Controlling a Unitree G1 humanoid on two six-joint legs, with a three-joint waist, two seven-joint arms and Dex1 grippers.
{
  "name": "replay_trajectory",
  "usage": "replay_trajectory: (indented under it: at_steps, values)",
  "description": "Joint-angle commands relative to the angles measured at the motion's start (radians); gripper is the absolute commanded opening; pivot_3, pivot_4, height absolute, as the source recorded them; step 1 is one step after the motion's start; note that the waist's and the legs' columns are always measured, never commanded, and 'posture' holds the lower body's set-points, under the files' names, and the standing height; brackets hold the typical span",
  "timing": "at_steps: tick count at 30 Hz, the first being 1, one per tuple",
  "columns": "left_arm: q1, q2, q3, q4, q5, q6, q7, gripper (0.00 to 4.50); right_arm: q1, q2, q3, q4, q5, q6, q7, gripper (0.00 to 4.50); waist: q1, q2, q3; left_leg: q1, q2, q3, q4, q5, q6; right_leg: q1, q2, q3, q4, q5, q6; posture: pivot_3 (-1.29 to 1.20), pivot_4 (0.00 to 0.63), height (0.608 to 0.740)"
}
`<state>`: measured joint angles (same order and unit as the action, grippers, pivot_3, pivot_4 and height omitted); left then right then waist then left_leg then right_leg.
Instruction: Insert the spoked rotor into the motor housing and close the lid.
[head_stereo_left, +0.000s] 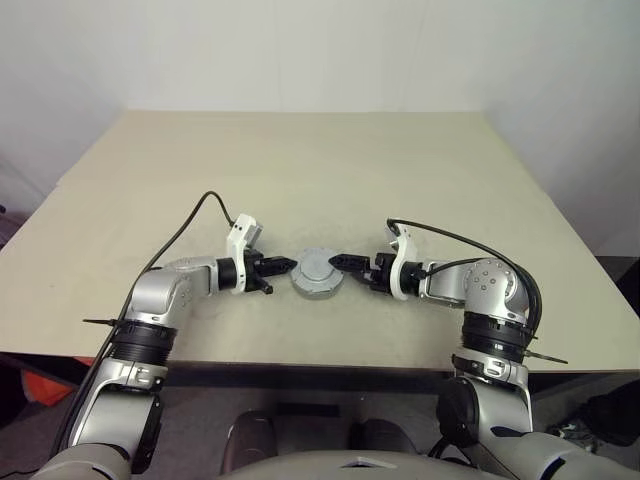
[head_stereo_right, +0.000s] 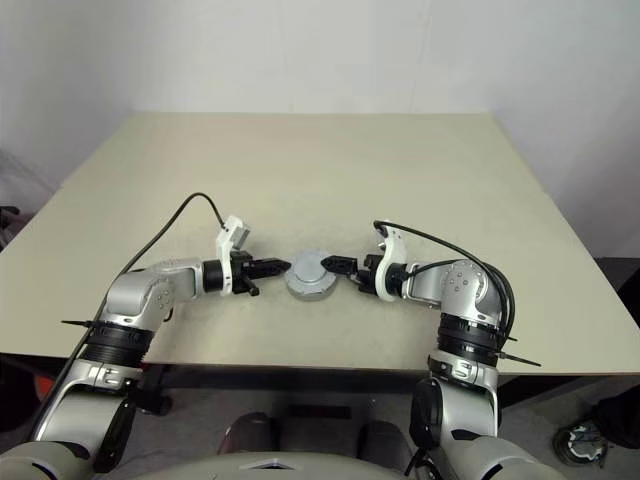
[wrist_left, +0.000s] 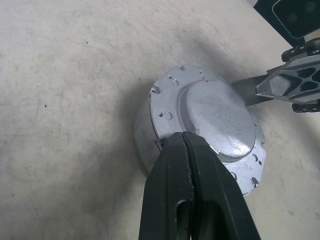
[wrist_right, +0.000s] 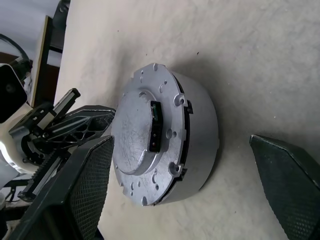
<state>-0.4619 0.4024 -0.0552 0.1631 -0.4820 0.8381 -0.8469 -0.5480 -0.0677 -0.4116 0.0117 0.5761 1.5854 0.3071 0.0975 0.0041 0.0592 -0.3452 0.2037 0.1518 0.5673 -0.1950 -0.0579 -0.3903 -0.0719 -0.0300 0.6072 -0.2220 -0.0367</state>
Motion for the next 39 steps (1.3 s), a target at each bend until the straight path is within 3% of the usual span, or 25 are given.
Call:
replay_trajectory:
  at_steps: [1,7,14,17,22,30,39]
  values:
    - [0.002,0.019,0.004,-0.004,0.007,0.000,-0.002,0.00,0.000,0.033,0.016,0.022,0.063,0.029,-0.011,4.46,-0.001,0.000,0.000,0.000,0.000,0.000,-0.001,0.000,-0.001,0.000,0.000,0.000,0.000,0.000,0.000,0.00,0.000,0.740]
    - [-0.003,0.022,0.009,-0.004,0.006,-0.002,0.003,0.00,-0.048,0.106,-0.027,0.068,0.137,0.029,-0.046,4.46,-0.002,0.000,0.000,0.001,0.000,0.000,-0.005,0.003,-0.006,-0.001,0.001,0.000,0.001,0.000,0.000,0.00,0.000,0.740]
    - [-0.008,0.025,0.011,0.000,0.010,-0.004,0.007,0.00,-0.118,0.158,-0.081,0.155,0.075,-0.010,-0.096,4.46,-0.001,0.000,0.000,-0.001,0.000,0.000,-0.005,0.004,-0.007,-0.004,0.001,0.000,0.002,0.000,0.000,0.00,0.000,0.740]
    - [-0.010,0.025,0.013,0.003,0.012,-0.008,0.010,0.00,-0.110,0.156,-0.063,0.171,0.050,-0.024,-0.104,3.85,-0.001,0.000,0.000,-0.002,0.000,0.000,-0.005,0.004,-0.007,-0.004,0.001,0.000,0.002,0.001,0.000,0.00,0.000,0.740]
    - [-0.011,0.026,0.017,0.007,0.013,-0.012,0.012,0.00,-0.100,0.124,-0.018,0.171,0.027,-0.025,-0.092,2.25,-0.001,0.001,0.000,-0.002,0.000,-0.001,-0.005,0.004,-0.007,-0.005,0.001,0.000,0.002,0.002,0.002,0.00,0.000,0.740]
    - [-0.015,0.007,0.052,0.017,-0.003,-0.018,0.032,0.00,-0.108,0.122,-0.047,0.173,0.030,-0.046,-0.097,2.18,0.001,0.001,0.000,0.001,0.000,-0.001,-0.004,0.005,-0.008,-0.001,0.001,0.000,0.002,0.001,0.000,0.00,0.000,0.740]
    - [-0.060,-0.077,0.327,0.080,-0.194,0.088,0.162,0.00,-0.269,0.158,-0.335,0.293,0.114,-0.166,-0.187,2.18,0.001,0.000,0.000,-0.006,-0.001,-0.001,-0.001,0.005,-0.008,-0.008,0.001,0.000,0.006,0.001,0.000,0.00,0.000,0.740]
